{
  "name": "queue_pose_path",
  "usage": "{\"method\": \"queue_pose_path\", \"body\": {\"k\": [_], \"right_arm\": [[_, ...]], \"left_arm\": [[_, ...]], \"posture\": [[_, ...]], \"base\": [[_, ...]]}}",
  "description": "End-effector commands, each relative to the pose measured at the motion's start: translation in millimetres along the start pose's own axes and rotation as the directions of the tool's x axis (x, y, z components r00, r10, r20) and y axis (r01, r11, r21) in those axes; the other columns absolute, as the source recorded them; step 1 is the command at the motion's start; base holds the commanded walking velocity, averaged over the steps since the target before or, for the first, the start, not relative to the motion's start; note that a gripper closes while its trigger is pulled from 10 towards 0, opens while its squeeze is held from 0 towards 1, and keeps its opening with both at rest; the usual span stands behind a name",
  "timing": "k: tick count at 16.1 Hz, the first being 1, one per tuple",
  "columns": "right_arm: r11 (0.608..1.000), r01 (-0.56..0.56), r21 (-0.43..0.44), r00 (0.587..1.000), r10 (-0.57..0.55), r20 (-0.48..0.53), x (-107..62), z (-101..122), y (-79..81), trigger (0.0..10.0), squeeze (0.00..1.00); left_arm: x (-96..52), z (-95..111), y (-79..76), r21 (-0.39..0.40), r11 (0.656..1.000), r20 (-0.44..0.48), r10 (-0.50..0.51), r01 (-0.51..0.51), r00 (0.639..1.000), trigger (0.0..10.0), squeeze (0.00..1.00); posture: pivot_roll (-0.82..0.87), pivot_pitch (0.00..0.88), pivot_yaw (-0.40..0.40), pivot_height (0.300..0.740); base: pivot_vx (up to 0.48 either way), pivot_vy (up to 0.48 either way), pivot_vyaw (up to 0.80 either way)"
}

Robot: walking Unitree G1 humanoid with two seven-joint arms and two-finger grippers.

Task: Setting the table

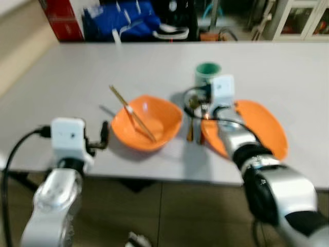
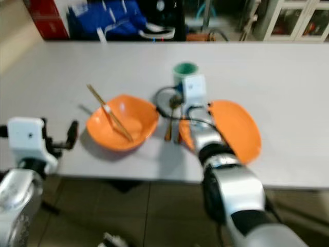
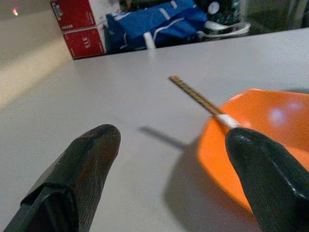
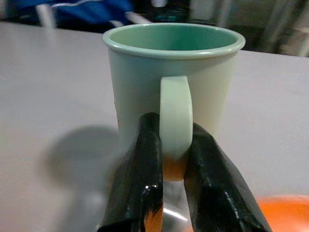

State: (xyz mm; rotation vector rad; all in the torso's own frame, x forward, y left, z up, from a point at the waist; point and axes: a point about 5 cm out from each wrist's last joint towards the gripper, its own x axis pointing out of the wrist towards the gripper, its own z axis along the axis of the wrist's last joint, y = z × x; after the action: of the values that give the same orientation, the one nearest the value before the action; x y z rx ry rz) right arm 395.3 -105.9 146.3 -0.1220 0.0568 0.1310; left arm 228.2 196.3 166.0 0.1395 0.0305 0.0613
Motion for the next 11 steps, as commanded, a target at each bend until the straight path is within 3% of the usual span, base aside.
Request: {"method": "queue_pose_path", "body": {"k": [1,11], "right_arm": [[1.000,0.023,-0.013,1.000,-0.023,0.007,0.2,1.4,-9.0,10.0,0.00],[0.999,0.029,-0.034,0.999,-0.028,0.019,1.4,5.3,-4.6,10.0,0.00]], "left_arm": [[0.6,-0.1,-2.7,0.004,1.000,-0.001,-0.013,0.013,1.000,10.0,0.00],[0.3,0.3,0.6,0.000,1.000,0.001,0.001,-0.001,1.000,10.0,0.00]], "posture": [[0.10,0.094,0.060,0.740],[0.11,0.091,0.064,0.740]], "base": [[0.469,0.000,0.00],[0.000,0.000,0.00]]}}
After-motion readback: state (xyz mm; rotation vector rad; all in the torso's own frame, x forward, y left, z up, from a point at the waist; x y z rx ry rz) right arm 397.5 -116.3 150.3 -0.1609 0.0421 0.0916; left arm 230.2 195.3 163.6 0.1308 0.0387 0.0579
